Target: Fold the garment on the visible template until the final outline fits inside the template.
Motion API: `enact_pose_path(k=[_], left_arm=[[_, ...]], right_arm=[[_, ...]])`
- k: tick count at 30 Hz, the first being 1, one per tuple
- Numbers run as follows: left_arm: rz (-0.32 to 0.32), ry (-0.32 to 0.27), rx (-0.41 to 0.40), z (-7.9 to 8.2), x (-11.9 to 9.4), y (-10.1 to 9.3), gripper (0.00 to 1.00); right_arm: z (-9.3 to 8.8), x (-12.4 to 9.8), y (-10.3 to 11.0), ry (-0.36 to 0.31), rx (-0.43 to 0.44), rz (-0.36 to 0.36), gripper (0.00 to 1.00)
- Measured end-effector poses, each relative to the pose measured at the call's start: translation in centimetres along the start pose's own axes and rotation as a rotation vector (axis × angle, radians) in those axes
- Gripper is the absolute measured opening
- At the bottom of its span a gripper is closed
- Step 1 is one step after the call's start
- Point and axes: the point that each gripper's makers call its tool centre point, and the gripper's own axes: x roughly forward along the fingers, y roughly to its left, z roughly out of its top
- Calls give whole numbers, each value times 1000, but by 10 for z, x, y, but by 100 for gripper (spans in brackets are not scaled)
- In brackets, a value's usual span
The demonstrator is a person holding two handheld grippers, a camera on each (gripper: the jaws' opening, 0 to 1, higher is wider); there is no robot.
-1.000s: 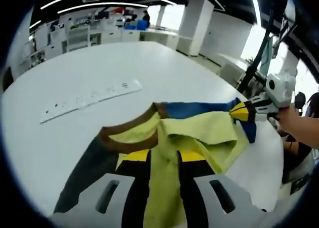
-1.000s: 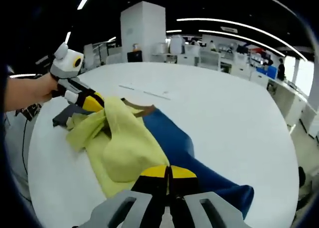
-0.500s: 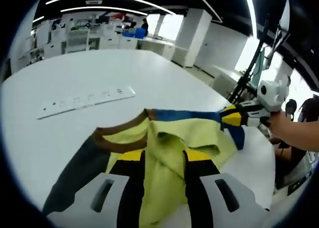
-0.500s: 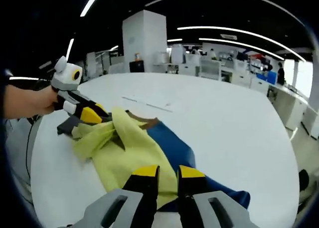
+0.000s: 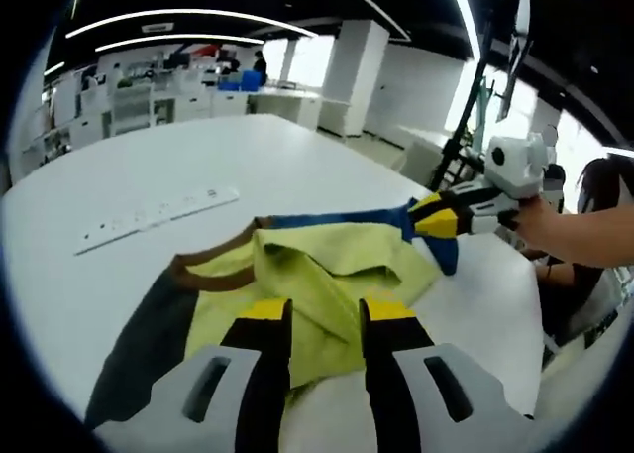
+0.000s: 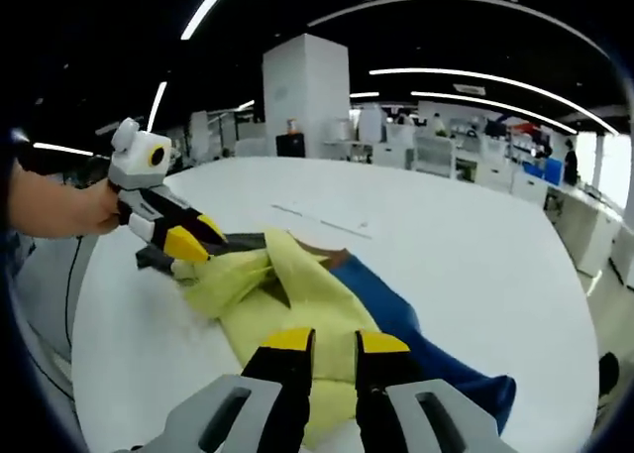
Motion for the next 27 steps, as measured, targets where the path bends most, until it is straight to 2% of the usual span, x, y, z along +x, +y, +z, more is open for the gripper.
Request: enact_pose_path(k=[6, 17, 27], left_arm=[[-22, 17, 17, -13, 0, -15, 23], [-32, 65, 28, -35, 1, -24, 20], [-39, 81, 43, -39, 6, -29, 17]], right_arm=[[-14, 4, 13, 34, -10, 24, 12], [-37, 15, 25, 101, -5, 44, 12], [-47, 27, 31, 138, -19, 42, 12]])
